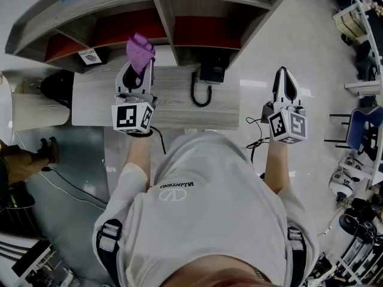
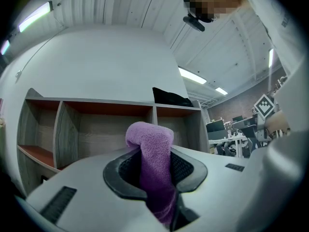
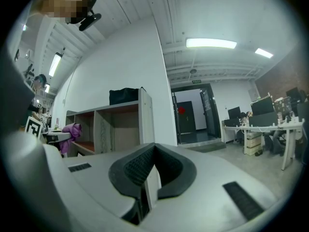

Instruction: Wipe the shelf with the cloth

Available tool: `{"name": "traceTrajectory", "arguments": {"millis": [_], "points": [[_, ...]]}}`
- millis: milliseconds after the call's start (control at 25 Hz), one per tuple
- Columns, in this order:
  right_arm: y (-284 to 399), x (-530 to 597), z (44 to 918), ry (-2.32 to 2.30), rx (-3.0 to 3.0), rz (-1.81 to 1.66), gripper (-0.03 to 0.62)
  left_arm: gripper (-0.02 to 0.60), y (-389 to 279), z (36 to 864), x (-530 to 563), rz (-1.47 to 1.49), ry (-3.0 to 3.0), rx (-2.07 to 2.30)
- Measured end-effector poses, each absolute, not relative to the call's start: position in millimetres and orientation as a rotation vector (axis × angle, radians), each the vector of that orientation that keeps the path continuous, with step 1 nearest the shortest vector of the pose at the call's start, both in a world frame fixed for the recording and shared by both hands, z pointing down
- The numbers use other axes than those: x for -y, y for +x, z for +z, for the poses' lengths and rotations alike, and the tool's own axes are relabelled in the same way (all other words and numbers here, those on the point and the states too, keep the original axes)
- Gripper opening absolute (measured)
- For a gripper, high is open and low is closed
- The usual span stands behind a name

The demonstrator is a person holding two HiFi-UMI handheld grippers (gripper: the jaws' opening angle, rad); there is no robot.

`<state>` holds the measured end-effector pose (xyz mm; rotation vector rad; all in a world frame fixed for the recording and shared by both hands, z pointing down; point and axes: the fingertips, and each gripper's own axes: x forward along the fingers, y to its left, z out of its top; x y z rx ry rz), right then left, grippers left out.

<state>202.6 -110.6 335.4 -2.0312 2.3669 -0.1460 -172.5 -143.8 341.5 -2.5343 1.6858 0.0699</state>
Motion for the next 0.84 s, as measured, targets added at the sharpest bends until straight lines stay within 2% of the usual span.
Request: {"name": "traceTrajectory", "arguments": {"millis": [840], "points": [[206.5,108.1,342.1,-2.029,-2.355,-0.188,0.000,0.106,-171.1,344.3,141.4,0.061,-2.534,-1.698]]}}
